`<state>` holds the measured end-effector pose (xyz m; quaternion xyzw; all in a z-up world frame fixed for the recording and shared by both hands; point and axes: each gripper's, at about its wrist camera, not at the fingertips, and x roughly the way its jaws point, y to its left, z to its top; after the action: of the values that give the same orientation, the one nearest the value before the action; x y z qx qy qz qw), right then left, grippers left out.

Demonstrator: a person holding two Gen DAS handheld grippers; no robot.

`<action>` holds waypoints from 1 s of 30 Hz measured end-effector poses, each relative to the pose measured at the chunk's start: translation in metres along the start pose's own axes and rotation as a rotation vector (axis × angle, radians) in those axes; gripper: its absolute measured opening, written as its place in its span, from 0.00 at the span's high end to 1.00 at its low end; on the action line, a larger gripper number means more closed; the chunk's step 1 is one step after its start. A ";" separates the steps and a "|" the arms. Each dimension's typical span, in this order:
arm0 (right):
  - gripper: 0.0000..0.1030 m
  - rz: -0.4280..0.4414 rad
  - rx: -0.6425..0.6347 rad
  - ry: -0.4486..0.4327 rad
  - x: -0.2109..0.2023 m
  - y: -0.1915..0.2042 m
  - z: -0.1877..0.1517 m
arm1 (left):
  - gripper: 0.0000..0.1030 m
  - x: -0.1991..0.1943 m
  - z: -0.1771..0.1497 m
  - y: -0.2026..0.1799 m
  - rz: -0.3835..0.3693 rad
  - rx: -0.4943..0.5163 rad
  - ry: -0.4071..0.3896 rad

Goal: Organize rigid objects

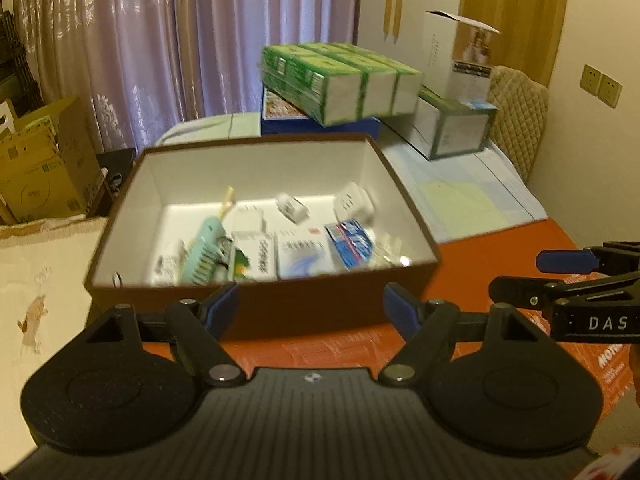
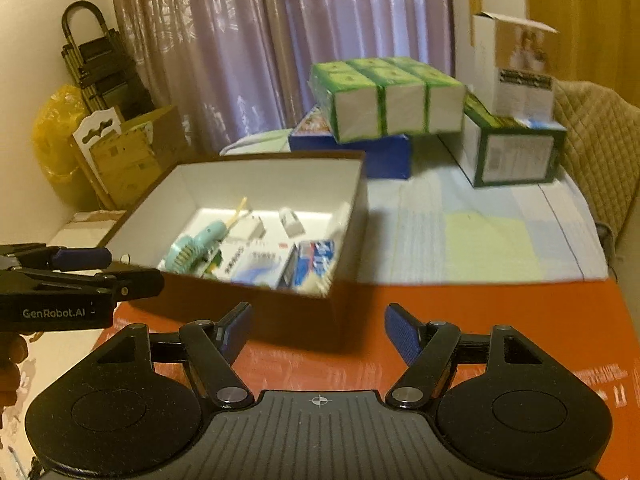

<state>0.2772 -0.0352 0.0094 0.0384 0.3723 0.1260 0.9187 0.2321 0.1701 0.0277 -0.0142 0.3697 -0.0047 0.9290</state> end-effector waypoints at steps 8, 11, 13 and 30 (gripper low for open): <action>0.32 -0.017 0.035 0.033 -0.038 -0.026 -0.041 | 0.29 -0.020 -0.037 -0.048 -0.042 -0.011 0.056; 0.32 -0.038 0.052 0.044 -0.052 -0.037 -0.055 | 0.29 -0.029 -0.050 -0.064 -0.056 -0.005 0.063; 0.32 -0.049 0.062 0.051 -0.061 -0.042 -0.065 | 0.29 -0.033 -0.058 -0.073 -0.058 -0.007 0.068; 0.32 -0.075 0.116 0.077 -0.134 -0.067 -0.131 | 0.29 -0.077 -0.112 -0.124 -0.075 0.010 0.096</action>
<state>0.1078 -0.1372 -0.0054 0.0729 0.4151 0.0708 0.9041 0.0989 0.0448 0.0030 -0.0231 0.4128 -0.0423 0.9096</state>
